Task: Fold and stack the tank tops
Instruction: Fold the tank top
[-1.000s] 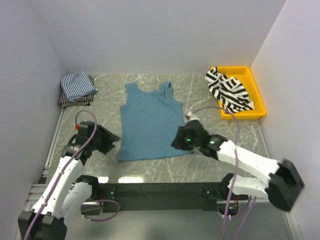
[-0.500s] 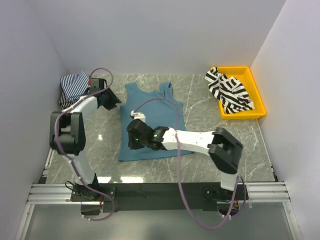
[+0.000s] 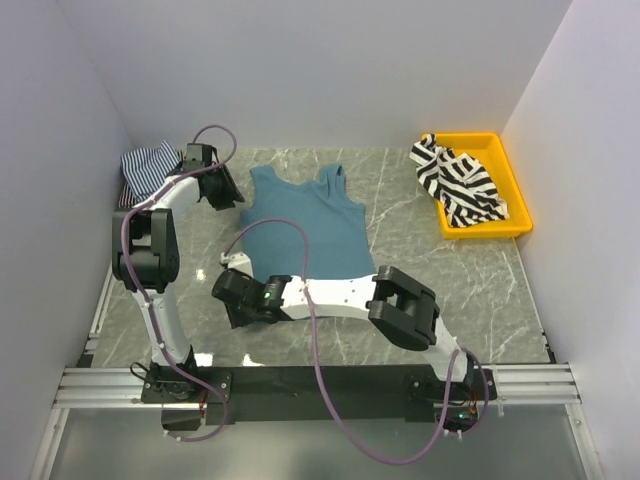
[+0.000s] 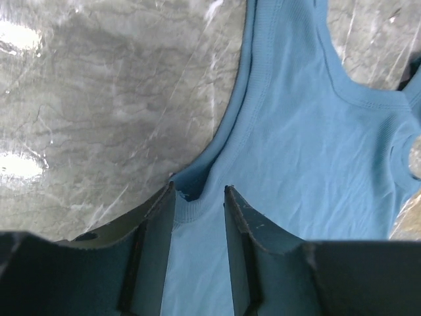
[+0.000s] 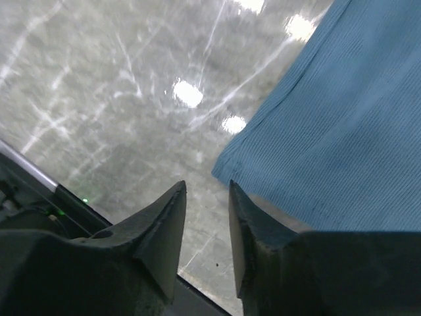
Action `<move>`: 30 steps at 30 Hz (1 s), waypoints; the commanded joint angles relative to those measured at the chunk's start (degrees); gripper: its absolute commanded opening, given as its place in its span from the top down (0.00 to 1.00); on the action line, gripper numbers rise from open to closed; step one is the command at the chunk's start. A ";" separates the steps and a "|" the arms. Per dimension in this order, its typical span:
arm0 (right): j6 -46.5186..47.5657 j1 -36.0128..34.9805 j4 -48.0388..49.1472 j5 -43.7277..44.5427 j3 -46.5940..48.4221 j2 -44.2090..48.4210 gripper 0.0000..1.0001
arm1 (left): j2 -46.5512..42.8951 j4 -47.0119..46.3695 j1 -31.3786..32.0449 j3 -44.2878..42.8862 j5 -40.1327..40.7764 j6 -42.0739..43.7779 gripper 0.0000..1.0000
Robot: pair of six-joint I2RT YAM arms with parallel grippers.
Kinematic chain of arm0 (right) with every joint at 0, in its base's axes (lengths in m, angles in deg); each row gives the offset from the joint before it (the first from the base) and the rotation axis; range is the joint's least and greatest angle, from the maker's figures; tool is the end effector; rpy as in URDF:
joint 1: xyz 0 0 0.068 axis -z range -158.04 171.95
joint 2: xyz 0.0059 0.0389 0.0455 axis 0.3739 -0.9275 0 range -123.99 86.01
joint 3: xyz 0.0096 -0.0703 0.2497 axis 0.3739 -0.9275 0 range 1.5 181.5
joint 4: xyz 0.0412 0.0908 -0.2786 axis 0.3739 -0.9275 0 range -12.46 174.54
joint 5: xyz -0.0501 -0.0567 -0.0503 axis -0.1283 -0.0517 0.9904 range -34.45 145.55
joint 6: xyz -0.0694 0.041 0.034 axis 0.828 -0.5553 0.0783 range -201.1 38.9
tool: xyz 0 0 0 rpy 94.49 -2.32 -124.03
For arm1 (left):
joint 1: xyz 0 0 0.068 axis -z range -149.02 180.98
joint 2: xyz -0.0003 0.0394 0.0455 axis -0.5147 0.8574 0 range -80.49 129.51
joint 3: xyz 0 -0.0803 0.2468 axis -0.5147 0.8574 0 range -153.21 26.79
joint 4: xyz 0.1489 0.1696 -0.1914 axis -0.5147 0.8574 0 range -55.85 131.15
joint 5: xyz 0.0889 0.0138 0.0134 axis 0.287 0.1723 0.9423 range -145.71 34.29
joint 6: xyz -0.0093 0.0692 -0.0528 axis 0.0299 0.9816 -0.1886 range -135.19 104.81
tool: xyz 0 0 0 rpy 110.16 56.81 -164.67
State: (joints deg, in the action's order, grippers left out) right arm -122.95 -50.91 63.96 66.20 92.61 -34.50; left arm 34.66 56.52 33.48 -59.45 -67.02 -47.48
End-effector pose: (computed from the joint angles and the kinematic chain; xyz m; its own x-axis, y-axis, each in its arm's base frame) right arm 0.1664 0.4912 0.1282 -0.7712 -0.2762 -0.5735 -0.5230 0.7885 0.3236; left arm 0.4946 -0.0369 0.1392 -0.7474 -0.4916 -0.4470 -0.2765 0.8419 -0.4635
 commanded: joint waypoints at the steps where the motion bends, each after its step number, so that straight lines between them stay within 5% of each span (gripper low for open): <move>1: 0.54 -0.79 -3.32 4.02 4.42 -1.39 0.59 | 0.33 1.10 0.22 -0.69 -0.56 2.23 0.59; 14: 1.59 -1.67 -8.16 8.94 9.00 -7.90 0.56 | -0.10 1.27 0.75 0.10 2.70 2.06 0.60; 19: 2.03 -1.58 -10.27 9.91 9.35 -8.87 0.68 | -0.10 1.62 0.75 0.02 3.13 1.62 0.64; 24: 1.68 -1.85 -4.23 8.42 -0.46 -1.51 0.97 | -1.25 1.45 0.75 0.54 3.66 0.92 0.69; 30: 2.21 -1.76 5.44 1.92 -11.73 8.25 1.00 | -1.77 1.10 0.75 1.33 3.84 -1.19 0.74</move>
State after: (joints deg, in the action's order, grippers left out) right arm -121.44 -52.30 63.48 71.03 83.96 -32.23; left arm 34.77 58.00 34.07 -58.75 -63.76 -47.05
